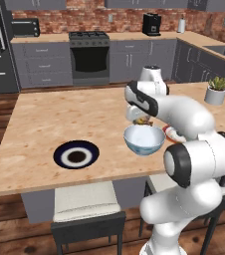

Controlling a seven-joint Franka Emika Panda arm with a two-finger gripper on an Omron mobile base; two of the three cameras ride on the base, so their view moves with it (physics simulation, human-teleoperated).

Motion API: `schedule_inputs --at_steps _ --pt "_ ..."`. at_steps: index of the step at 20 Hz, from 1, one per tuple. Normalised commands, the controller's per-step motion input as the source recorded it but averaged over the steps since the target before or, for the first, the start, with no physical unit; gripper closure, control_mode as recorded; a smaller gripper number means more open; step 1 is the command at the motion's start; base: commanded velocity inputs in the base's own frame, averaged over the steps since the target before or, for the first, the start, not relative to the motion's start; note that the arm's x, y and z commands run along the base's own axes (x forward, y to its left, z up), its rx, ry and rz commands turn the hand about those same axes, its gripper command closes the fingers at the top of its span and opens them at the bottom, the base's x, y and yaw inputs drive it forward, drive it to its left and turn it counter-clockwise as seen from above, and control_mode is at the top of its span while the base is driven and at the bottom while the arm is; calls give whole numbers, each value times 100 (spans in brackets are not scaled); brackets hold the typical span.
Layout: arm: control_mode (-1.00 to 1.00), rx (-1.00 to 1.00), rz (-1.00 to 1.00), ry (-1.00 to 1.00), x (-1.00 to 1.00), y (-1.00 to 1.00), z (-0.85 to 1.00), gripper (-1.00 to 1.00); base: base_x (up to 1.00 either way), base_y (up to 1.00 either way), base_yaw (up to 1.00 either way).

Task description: Pick the chicken drumstick and avocado from their plates and place them in the bowl. Then put the bowl in the fridge.

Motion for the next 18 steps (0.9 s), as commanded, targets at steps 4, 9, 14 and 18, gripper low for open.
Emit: schedule_inputs --at_steps 4,9,14,18 --pt "-100 0 28 0 24 -37 -9 100 0 0 0" --pt "-100 0 30 -1 38 -10 -16 100 0 0 0" --pt "-100 -2 16 -1 11 0 -29 100 0 0 0" --pt "-100 -9 9 0 14 0 -30 100 0 0 0"
